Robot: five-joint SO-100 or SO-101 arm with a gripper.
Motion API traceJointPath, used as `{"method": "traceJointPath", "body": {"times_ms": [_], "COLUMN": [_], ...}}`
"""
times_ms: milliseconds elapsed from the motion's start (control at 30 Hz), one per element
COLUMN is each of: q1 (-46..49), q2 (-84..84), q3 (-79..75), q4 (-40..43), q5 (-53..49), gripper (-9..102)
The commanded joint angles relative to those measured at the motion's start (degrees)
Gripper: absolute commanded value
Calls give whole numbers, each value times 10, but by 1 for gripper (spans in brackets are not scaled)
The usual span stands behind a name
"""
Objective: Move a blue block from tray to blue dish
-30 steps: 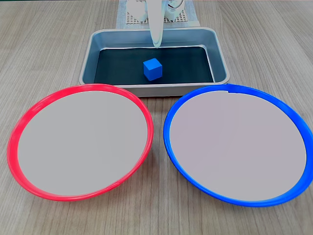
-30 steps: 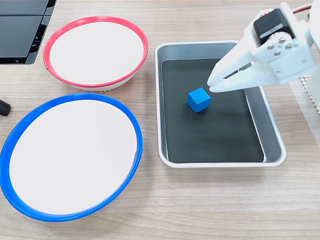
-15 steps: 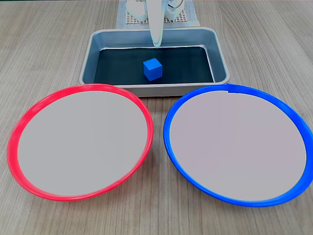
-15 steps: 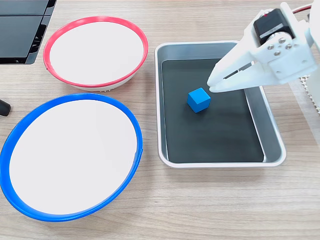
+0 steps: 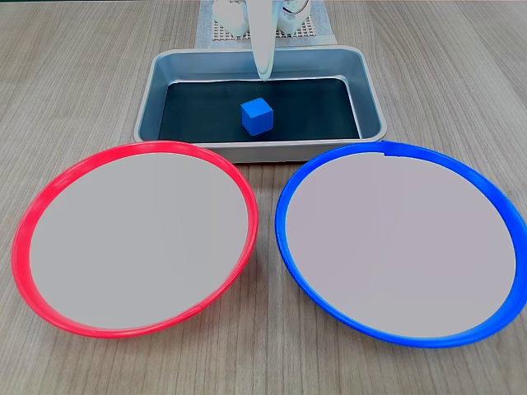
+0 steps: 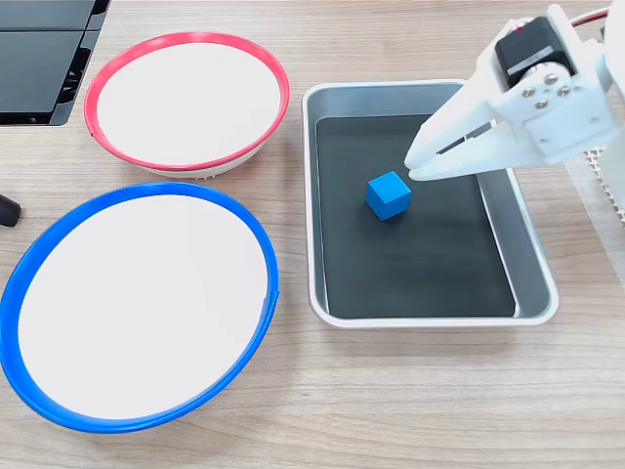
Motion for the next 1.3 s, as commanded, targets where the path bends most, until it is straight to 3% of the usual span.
{"method": "traceJointPath", "body": {"times_ms": [0,33,67,200,400,600,767,1067,1200,1267], "q1": [14,17,10,42,98,103,68,-7,-20,-11], "q2": [-4,-52,-152,-237,-423,-684,-895,-1179,-1214,-1177], "q3": [-18,-48,-119,-215,-397,-599,-784,-1110,-1129,-1063], "q4": [14,17,25,60,135,236,314,541,556,524], "q5": [-43,-113,-289,-553,-761,-1049,-1133,-1140,-1161,-1210], "gripper": [2,2,0,0,0,0,0,1,5,7]}}
